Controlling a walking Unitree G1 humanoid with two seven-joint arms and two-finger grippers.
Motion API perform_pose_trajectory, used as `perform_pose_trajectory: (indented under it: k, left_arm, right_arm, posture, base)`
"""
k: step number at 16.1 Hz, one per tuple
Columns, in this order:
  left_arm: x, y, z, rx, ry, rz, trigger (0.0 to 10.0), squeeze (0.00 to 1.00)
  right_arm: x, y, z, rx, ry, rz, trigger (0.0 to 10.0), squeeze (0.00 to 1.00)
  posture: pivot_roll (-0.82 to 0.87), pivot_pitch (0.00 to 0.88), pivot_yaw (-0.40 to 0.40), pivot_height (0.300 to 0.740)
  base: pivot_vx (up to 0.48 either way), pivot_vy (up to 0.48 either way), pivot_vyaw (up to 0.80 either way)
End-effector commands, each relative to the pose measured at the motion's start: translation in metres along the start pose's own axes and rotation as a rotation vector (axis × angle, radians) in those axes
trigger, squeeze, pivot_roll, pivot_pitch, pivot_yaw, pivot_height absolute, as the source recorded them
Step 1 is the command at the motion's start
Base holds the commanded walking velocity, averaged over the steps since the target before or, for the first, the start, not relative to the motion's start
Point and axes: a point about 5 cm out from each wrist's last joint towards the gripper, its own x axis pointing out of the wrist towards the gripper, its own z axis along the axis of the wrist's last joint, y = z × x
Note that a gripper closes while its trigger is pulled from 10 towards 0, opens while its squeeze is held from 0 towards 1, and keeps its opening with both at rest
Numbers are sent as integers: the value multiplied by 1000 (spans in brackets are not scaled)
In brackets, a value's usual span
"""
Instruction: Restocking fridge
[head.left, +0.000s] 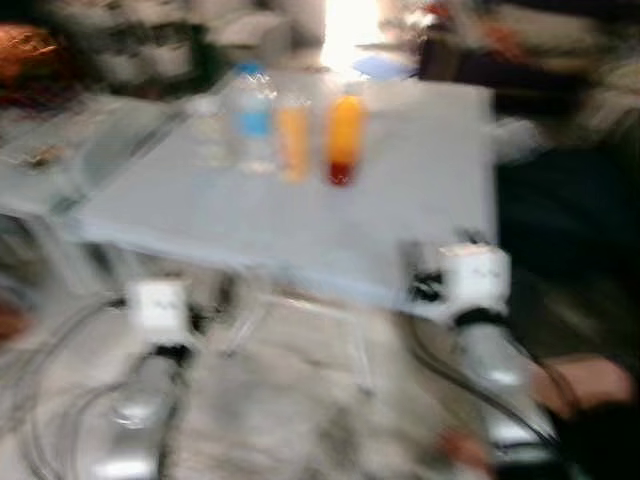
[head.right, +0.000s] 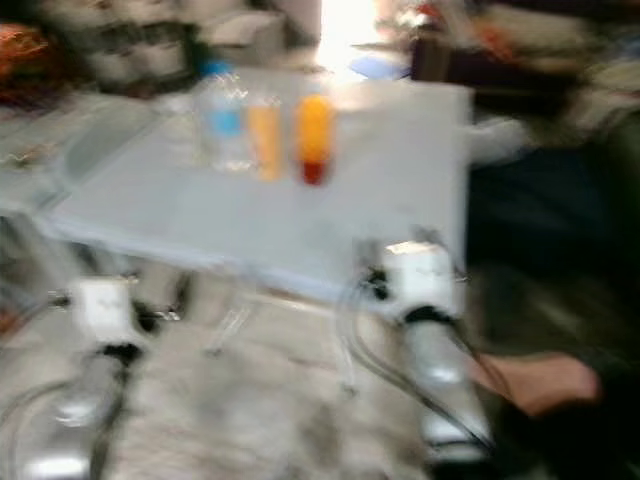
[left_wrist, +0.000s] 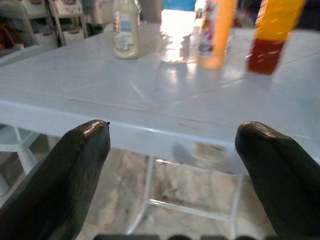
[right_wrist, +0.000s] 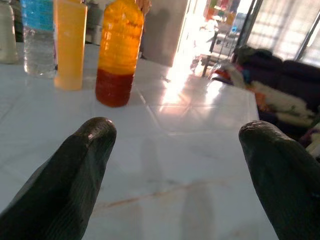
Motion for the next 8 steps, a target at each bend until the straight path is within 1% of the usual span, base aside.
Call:
perform_pose_trajectory:
  k: [1, 4, 6, 7, 8]
  left_arm:
    - [4, -9, 1, -23, -6, -18, 10000, 0]
    - [7, -7, 4, -26, -14, -12, 10000, 0]
    - [12, -3, 9, -12, -35, -3, 10000, 0]
    - [13, -3, 10, -16, -39, 1, 10000, 0]
    - [13, -3, 12, -7, -50, 2, 10000, 0]
  right_arm:
    - [1, -4, 2, -11, -13, -6, 10000, 0]
    - [2, -1, 4, -6, -28, 14, 10000, 0]
    - [8, -5, 8, -17, -52, 9, 10000, 0]
    - [10, -5, 10, -9, -59, 8, 10000, 0]
    - [10, -3, 10, -12, -63, 15, 10000, 0]
  posture:
    - [-78, 45, 36, 740]
    - [-79, 62, 40, 740]
    - [-80, 71, 42, 740]
    - [-78, 78, 40, 740]
    - [-78, 80, 39, 740]
  base:
    - [394, 274, -800]
    - [324, 351, 0]
    - [277, 392, 0]
    - [244, 412, 0]
    - [0, 431, 0]
